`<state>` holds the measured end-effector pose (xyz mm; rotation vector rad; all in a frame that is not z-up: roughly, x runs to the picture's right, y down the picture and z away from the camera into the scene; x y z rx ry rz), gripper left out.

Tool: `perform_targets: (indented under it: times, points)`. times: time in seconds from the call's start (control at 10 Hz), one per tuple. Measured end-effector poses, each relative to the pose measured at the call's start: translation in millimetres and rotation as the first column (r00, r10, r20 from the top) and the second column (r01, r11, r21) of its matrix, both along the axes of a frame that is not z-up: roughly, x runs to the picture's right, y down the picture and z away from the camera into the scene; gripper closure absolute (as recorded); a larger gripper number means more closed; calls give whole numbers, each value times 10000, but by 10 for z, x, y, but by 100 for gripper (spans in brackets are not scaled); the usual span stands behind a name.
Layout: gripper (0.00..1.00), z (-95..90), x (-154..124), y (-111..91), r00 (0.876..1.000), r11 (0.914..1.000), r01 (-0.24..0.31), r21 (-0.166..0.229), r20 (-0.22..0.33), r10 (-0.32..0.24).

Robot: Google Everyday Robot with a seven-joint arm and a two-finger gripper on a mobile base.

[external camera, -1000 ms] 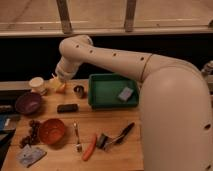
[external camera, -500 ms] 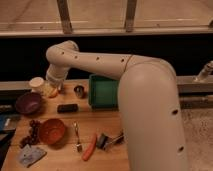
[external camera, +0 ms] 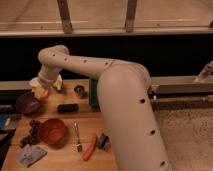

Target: Place apple in purple bowl

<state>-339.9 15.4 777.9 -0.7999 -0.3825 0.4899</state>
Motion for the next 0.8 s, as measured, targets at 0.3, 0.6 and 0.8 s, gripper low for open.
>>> perform_targets:
  times: [0.3, 0.6, 0.8]
  points:
    - [100, 128, -137, 175, 9992, 9992, 44, -390, 407, -28]
    - [100, 233, -267, 210, 9971, 9988, 28, -497, 767, 10]
    - [100, 265, -435, 181, 9937, 9989, 95, -452, 1123, -44]
